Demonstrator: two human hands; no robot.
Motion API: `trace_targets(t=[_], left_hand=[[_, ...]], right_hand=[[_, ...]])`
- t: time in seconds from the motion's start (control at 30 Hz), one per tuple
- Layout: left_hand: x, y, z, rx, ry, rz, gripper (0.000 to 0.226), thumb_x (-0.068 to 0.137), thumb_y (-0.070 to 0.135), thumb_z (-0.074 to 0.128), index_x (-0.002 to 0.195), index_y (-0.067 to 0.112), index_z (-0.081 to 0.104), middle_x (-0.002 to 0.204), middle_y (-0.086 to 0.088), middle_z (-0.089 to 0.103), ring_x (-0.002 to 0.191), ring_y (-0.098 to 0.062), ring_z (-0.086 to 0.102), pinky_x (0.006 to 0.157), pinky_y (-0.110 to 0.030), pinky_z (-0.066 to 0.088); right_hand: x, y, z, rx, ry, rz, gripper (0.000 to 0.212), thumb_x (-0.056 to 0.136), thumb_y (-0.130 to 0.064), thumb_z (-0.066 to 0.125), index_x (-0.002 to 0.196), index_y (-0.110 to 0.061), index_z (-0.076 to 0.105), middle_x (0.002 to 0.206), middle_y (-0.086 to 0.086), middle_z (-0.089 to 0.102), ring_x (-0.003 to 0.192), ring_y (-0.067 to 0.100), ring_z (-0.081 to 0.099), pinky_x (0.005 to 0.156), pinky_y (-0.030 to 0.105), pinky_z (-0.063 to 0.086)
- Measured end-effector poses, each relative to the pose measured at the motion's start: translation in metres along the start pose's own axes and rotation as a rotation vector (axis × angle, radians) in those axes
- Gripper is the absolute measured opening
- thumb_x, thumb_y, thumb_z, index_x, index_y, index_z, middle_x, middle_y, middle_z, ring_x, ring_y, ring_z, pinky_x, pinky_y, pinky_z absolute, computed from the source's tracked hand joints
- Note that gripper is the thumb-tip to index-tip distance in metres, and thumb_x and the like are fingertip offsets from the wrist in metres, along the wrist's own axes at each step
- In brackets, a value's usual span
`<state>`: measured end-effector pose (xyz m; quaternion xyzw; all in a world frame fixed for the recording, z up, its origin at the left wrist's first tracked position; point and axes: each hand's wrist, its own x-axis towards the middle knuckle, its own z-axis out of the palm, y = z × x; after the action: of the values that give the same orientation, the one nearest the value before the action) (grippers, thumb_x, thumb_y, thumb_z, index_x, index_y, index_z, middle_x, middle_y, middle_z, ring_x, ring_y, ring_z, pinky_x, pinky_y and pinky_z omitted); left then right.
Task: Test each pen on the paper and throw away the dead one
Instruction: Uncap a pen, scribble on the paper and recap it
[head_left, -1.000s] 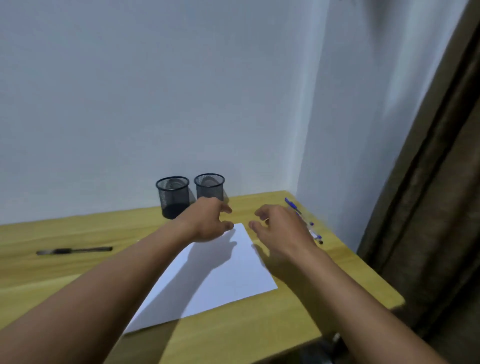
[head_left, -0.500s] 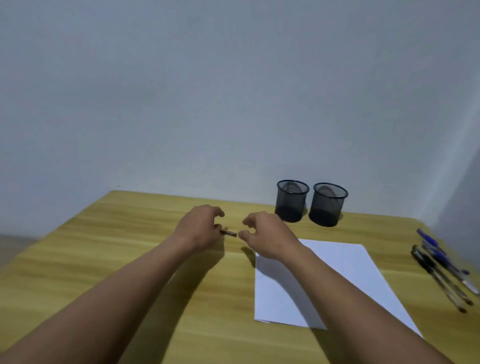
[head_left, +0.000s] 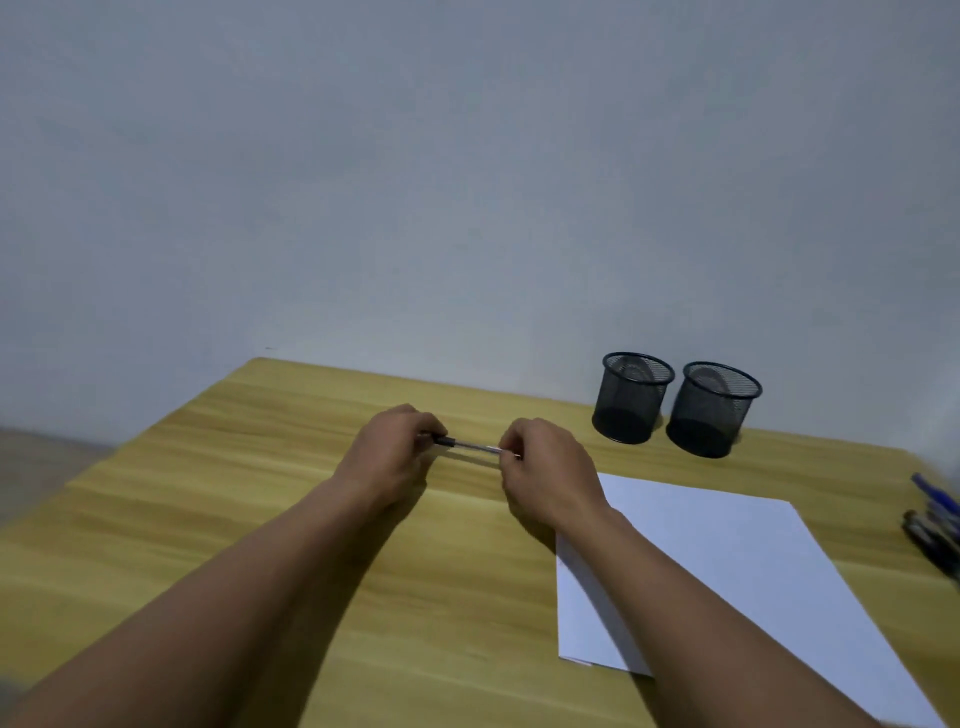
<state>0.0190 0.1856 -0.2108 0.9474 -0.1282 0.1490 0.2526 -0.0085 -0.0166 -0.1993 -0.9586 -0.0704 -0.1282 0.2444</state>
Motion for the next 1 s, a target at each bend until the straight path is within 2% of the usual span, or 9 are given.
trace_targets(t=[0.07,0.1,0.2,0.3,0.47,0.57,0.7,0.87,1.0], left_hand=[[-0.002,0.009,-0.009,-0.146,-0.035,-0.004,0.019,0.087,0.015,0.073,0.105,0.019,0.076,0.096,0.001,0.071,0.084,-0.008,0.064,0.069,-0.007,0.043],[-0.003,0.015,-0.012,-0.202,-0.040,-0.010,0.018,0.088,0.014,0.072,0.105,0.019,0.076,0.096,0.002,0.074,0.084,-0.006,0.064,0.068,-0.005,0.042],[-0.009,0.037,-0.019,-0.348,-0.023,-0.020,0.016,0.090,0.016,0.070,0.102,0.023,0.078,0.094,0.011,0.075,0.086,-0.005,0.067,0.072,-0.017,0.046],[-0.016,0.066,-0.021,-0.532,-0.037,-0.042,0.013,0.086,0.014,0.074,0.097,0.020,0.079,0.082,0.013,0.073,0.070,-0.002,0.064,0.066,-0.019,0.048],[-0.023,0.111,-0.023,-0.744,-0.062,-0.012,0.016,0.074,0.004,0.084,0.089,0.007,0.077,0.084,-0.007,0.077,0.075,-0.011,0.070,0.074,-0.025,0.056],[-0.029,0.130,-0.021,-0.800,-0.097,-0.006,0.016,0.071,0.002,0.085,0.084,0.009,0.079,0.081,-0.008,0.078,0.075,-0.013,0.071,0.076,-0.024,0.056],[-0.036,0.149,-0.016,-0.873,-0.156,0.038,0.018,0.071,-0.001,0.084,0.086,0.008,0.079,0.084,-0.009,0.078,0.083,-0.019,0.074,0.084,-0.030,0.059],[-0.041,0.148,-0.013,-0.841,-0.181,0.030,0.022,0.072,-0.001,0.083,0.092,0.006,0.079,0.084,-0.007,0.078,0.079,-0.014,0.073,0.078,-0.025,0.057],[-0.043,0.141,-0.009,-0.720,-0.196,0.061,0.013,0.078,0.008,0.082,0.090,0.010,0.081,0.075,-0.005,0.077,0.065,-0.010,0.065,0.066,-0.021,0.053]], right_hand=[[-0.004,0.001,-0.015,0.241,0.048,0.101,0.011,0.090,-0.015,0.063,0.091,-0.020,0.074,0.088,-0.006,0.069,0.081,0.014,0.063,0.071,0.028,0.049],[-0.007,0.002,-0.024,0.420,0.064,0.159,0.010,0.089,-0.011,0.067,0.089,-0.018,0.075,0.086,-0.005,0.069,0.078,0.014,0.063,0.071,0.029,0.051],[-0.022,0.008,-0.052,1.028,0.077,0.313,0.011,0.089,0.002,0.070,0.087,-0.008,0.073,0.085,0.005,0.068,0.076,0.015,0.063,0.069,0.028,0.059],[-0.040,0.013,-0.071,1.328,0.079,0.387,0.009,0.090,0.001,0.070,0.088,-0.007,0.073,0.080,0.004,0.067,0.074,0.014,0.064,0.068,0.024,0.058],[-0.067,0.018,-0.083,1.353,0.099,0.394,0.005,0.091,-0.007,0.072,0.088,-0.011,0.073,0.082,0.004,0.067,0.077,0.015,0.064,0.066,0.024,0.059],[-0.085,0.025,-0.087,1.331,0.117,0.379,0.006,0.092,-0.013,0.073,0.094,-0.008,0.075,0.077,0.002,0.069,0.075,0.012,0.068,0.066,0.024,0.058],[-0.102,0.033,-0.090,1.324,0.148,0.339,0.010,0.093,-0.014,0.072,0.097,-0.006,0.076,0.083,0.005,0.074,0.075,0.011,0.071,0.067,0.025,0.058],[-0.109,0.039,-0.091,1.268,0.148,0.285,0.007,0.092,-0.011,0.073,0.091,-0.006,0.077,0.078,0.006,0.074,0.074,0.012,0.069,0.066,0.023,0.056],[-0.108,0.038,-0.081,1.314,0.185,0.349,0.009,0.090,-0.006,0.074,0.083,-0.001,0.077,0.073,0.013,0.072,0.064,0.015,0.066,0.067,0.021,0.059]])
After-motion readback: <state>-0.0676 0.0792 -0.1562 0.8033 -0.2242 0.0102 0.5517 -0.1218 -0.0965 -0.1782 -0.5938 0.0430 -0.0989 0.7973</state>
